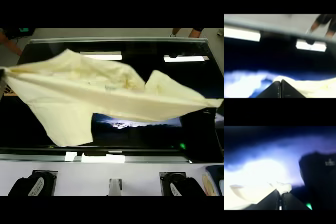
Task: Fold the shirts.
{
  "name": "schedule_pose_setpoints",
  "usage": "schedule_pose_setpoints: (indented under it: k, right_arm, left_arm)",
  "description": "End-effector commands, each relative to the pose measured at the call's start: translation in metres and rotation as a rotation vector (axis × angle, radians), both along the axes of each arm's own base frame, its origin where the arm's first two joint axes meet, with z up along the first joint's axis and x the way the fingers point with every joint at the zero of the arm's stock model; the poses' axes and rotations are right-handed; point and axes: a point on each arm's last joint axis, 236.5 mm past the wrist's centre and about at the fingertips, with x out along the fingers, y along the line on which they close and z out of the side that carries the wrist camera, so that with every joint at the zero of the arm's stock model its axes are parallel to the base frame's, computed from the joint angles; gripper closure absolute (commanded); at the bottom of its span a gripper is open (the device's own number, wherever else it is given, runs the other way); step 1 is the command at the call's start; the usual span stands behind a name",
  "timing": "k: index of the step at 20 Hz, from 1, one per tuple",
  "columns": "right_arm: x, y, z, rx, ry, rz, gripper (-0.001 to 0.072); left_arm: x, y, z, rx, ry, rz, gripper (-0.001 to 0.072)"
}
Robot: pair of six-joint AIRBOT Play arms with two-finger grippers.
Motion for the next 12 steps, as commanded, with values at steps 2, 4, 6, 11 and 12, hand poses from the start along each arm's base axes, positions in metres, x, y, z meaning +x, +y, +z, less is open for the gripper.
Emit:
schedule_pose_setpoints:
  k: [2, 4, 6, 11, 12]
  right_arm:
    - [-0.006, 0.020, -0.131, 0.036, 0.337, 0.011, 0.0686]
    - [0.011, 0.034, -0.184, 0.082, 0.344, 0.019, 0.0686]
    - [0.025, 0.039, -0.220, 0.114, 0.349, -0.015, 0.0686]
    - [0.074, 0.055, -0.256, 0.201, 0.305, -0.080, 0.0686]
    - [0.081, 0.057, -0.263, 0.223, 0.301, -0.101, 0.0686]
  left_arm:
    - [-0.025, -0.010, -0.177, -0.046, 0.482, -0.034, 0.0676]
    - [-0.030, -0.021, -0.225, -0.124, 0.553, -0.035, 0.0676]
    - [-0.030, -0.024, -0.253, -0.173, 0.576, -0.011, 0.0675]
    - [-0.004, -0.013, -0.262, -0.200, 0.515, 0.060, 0.0675]
    - [0.003, -0.010, -0.263, -0.215, 0.506, 0.086, 0.0675]
